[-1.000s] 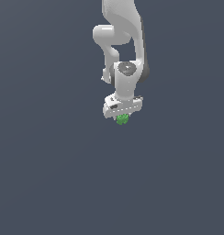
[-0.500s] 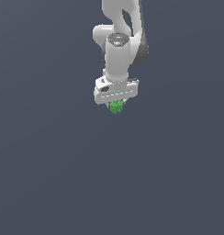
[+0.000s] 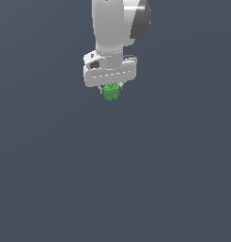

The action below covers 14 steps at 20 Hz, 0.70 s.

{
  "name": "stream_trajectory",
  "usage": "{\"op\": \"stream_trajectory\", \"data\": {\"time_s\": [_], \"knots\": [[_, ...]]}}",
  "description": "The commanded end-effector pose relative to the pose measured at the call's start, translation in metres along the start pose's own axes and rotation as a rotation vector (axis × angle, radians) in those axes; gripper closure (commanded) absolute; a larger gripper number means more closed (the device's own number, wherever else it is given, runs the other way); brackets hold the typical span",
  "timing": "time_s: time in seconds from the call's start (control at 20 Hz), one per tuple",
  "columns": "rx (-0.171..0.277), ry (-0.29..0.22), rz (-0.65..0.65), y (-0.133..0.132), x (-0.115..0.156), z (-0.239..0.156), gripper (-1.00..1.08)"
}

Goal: Pick up the object and move it to a goal position.

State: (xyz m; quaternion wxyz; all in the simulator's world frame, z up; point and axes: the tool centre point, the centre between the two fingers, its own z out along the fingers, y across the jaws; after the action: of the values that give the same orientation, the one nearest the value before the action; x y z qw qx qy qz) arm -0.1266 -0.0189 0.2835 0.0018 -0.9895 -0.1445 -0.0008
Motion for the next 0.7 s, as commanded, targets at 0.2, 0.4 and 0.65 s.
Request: {"op": "stream_trajectory", "data": {"time_s": [0.2, 0.4, 0.65], "knots": [[0.000, -0.001, 0.000, 0.023, -0.012, -0.064, 1.08], [-0.001, -0.001, 0.001, 0.036, -0.018, -0.101, 1.08], [-0.002, -0.002, 0.001, 0.050, -0.022, -0.136, 1.08]]}}
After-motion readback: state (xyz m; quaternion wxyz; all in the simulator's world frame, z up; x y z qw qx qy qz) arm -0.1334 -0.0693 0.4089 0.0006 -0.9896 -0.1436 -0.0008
